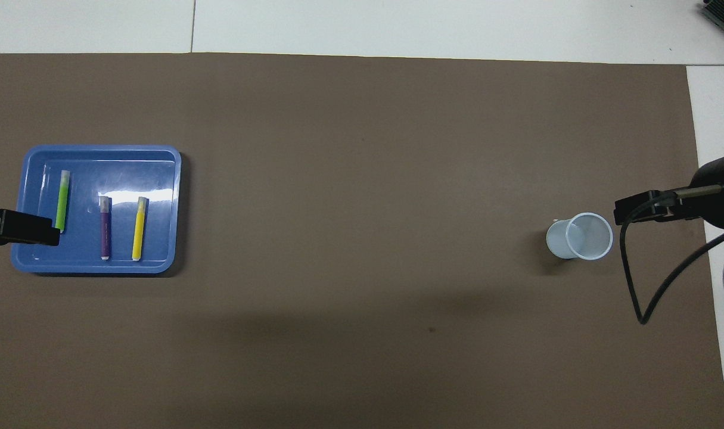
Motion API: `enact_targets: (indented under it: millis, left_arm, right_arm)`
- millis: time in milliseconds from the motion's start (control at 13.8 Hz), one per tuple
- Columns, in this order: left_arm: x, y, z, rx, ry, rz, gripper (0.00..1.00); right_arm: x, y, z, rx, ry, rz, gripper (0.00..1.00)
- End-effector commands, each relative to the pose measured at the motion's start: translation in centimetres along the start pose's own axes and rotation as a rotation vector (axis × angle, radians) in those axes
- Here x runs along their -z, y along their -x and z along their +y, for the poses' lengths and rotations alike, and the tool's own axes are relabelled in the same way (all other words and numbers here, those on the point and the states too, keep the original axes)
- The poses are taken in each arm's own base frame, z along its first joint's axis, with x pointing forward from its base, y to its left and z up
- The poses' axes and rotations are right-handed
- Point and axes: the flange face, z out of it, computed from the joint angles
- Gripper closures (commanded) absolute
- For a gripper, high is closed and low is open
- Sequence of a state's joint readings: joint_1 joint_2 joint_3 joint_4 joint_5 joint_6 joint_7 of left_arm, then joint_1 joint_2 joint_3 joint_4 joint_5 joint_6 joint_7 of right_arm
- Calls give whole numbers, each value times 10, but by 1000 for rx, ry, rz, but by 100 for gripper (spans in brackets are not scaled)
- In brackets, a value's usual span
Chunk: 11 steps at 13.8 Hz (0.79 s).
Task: Transfer and insert pens with both arms
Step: 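Lower the left gripper over the yellow pen in the blue tray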
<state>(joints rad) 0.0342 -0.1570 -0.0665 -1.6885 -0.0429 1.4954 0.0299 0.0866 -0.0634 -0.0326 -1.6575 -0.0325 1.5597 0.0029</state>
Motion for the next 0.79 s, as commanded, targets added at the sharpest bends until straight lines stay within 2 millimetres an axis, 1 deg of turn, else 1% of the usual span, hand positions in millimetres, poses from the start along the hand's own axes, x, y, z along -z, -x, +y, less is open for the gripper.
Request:
enact_targets:
  millis: [0,72,217,506,722]
  left_arm:
    - [-13,3,-3,6,-12,17,0]
    - [-20,1,-3,7,-12,20,0]
    - [-31,-3,-5,9,-10,27,0]
    - [-58,-13,-6,6,-6,27,0]
    - [-77,-28,-8,2,-1,14,0]
  right_arm:
    - [-3,1,-11,35,-18,-3,0]
    - [-4,1,-11,43,-20,-5,0]
    - [3,5,-24,59,-12,8,0]
    - [-2,7,-24,66,-9,8,0]
    - [-2,7,-24,62,-12,6,0]
